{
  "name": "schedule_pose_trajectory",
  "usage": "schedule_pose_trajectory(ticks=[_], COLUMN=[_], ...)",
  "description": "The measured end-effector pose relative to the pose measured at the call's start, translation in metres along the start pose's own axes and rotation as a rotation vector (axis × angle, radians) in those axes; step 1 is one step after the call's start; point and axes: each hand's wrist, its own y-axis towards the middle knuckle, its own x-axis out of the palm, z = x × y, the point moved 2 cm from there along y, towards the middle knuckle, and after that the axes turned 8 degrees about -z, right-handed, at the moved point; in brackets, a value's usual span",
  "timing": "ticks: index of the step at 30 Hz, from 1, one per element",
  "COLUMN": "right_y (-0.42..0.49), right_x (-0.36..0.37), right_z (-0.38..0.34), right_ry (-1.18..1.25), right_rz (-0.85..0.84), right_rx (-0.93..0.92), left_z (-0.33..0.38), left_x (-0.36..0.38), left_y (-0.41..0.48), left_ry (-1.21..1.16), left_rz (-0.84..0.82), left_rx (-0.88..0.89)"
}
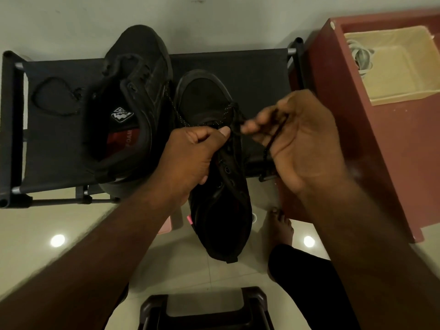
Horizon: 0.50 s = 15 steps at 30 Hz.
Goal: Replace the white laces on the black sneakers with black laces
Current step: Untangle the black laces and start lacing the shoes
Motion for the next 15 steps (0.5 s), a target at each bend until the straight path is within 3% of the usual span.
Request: schedule_pose_trajectory(ticks=[2, 4, 7, 15], right_y=[0.0, 0.0, 0.001, 0.001], right_x=[-0.004, -0.009, -0.009, -0.004], right_z=[0.0, 0.006, 0.02, 0.024], right_ry=[-0.063, -0.395, -0.867, -1.016], right_rz=[0.111, 0.166, 0.063, -0.108], right_rx=[0.061, 0.121, 0.142, -0.008], left_z=[0.0, 0.0, 0.0, 0.0], left_x=[0.0, 0.001, 0.001, 0.001], left_y=[0.0, 0.001, 0.001, 0.001], left_ry=[0.002, 0.005, 0.004, -0.004], left_rz=[0.007, 0.015, 0.024, 0.037], left_rx=[0.002, 0.003, 0.001, 0.003])
